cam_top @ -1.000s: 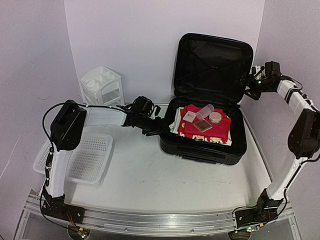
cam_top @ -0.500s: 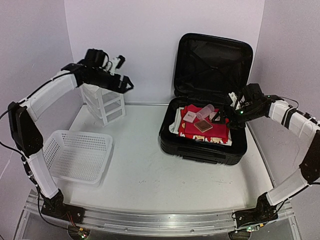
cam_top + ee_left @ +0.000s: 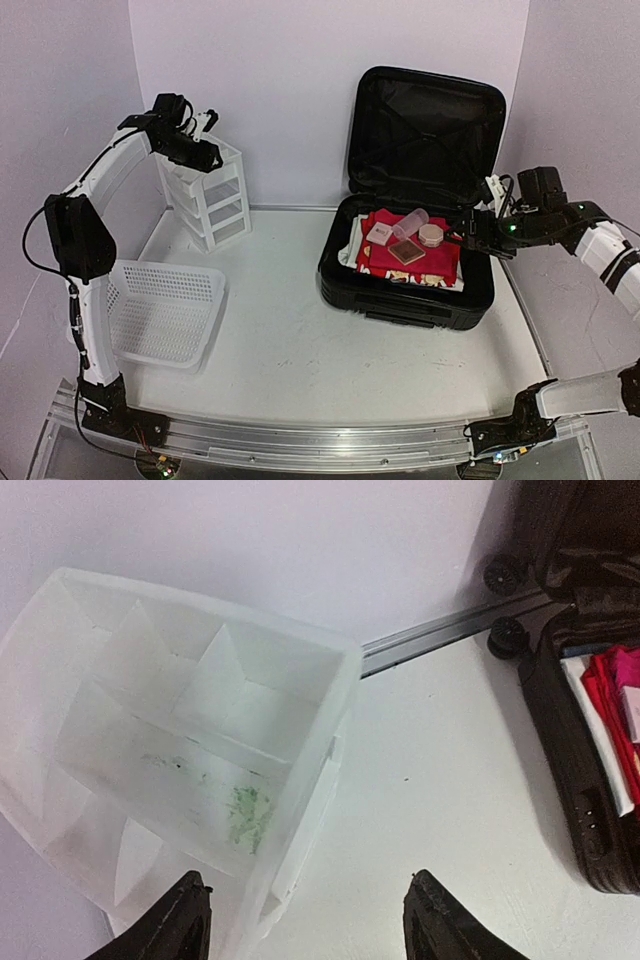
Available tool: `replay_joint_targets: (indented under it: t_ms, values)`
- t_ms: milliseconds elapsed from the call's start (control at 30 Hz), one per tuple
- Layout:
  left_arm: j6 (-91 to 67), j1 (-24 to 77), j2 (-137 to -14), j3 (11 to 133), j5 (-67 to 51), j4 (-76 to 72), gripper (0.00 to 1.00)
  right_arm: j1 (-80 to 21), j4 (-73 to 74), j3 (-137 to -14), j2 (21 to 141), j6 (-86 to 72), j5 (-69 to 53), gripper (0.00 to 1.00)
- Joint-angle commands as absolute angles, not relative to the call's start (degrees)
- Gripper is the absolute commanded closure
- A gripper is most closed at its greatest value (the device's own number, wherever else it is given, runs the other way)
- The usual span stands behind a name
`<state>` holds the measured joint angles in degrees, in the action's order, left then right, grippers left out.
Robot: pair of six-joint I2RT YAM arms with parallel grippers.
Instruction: Open, take out, and arrange the luggage
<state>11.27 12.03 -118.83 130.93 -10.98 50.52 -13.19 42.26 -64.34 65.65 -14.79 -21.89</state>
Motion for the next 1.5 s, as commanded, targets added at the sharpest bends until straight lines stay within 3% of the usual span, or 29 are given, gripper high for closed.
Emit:
replay_joint_targets:
  t_ms: [0,433,600,833,1167,1467]
  values:
    - [13.5,11.0,-121.0,136.9,-13.1,51.8,0.38,-13.2,43.0,-63.7,63.8,-14.8,-20.8,0.02]
    - [14.5,11.1,-127.2,141.0,-13.5,51.9,0.52,-13.3,42.8,-64.7,64.8,-15.9,-22.6,0.02]
    - [9.8,11.4,-127.3,140.9,-17.5,51.8,0.64,-13.2,41.8,-63.8,64.7,-16.4,-23.1,0.02]
    - [4.4,16.5,-127.1,141.8,-14.2,51.5,0.77,-13.3,40.6,-62.3,64.6,-17.0,-24.0,0.02]
    - [0.9,25.8,-126.6,141.5,-14.7,51.3,0.8,-13.3,40.6,-59.9,62.3,-16.3,-23.3,0.02]
    - [7.4,29.8,-122.2,134.8,-20.9,50.9,0.82,-13.3,40.6,-58.8,60.8,-16.2,-22.8,0.02]
